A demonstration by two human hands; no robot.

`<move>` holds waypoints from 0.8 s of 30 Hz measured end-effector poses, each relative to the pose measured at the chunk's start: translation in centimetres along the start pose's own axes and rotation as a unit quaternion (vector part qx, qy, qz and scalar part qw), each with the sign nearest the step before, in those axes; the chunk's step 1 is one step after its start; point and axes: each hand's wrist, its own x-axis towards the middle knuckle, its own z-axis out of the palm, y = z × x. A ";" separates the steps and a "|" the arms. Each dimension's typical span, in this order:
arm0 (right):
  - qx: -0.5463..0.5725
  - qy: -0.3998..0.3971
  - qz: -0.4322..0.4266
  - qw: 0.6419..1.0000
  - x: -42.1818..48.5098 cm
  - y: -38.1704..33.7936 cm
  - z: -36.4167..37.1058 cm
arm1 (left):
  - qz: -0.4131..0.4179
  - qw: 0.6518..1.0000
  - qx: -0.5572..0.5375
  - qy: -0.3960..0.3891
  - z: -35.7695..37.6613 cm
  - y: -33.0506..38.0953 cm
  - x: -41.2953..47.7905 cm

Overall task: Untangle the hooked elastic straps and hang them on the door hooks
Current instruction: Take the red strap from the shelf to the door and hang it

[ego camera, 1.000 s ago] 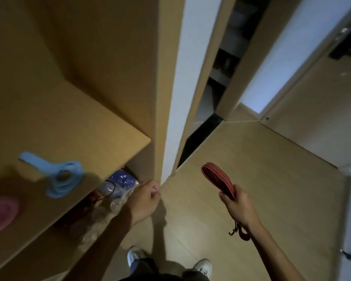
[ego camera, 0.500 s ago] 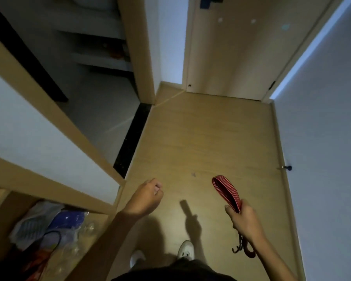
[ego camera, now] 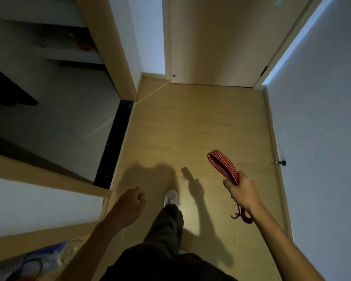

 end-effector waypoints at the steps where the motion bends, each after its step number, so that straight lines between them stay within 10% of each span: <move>1: -0.003 0.004 0.000 1.000 1.5 -0.7 -0.5 | -0.006 1.000 -0.008 0.000 -0.7 0.5 1.7; 24: 0.024 -0.006 0.106 0.994 29.7 -4.3 -15.5 | 0.079 0.995 0.063 -0.018 -12.4 30.6 35.7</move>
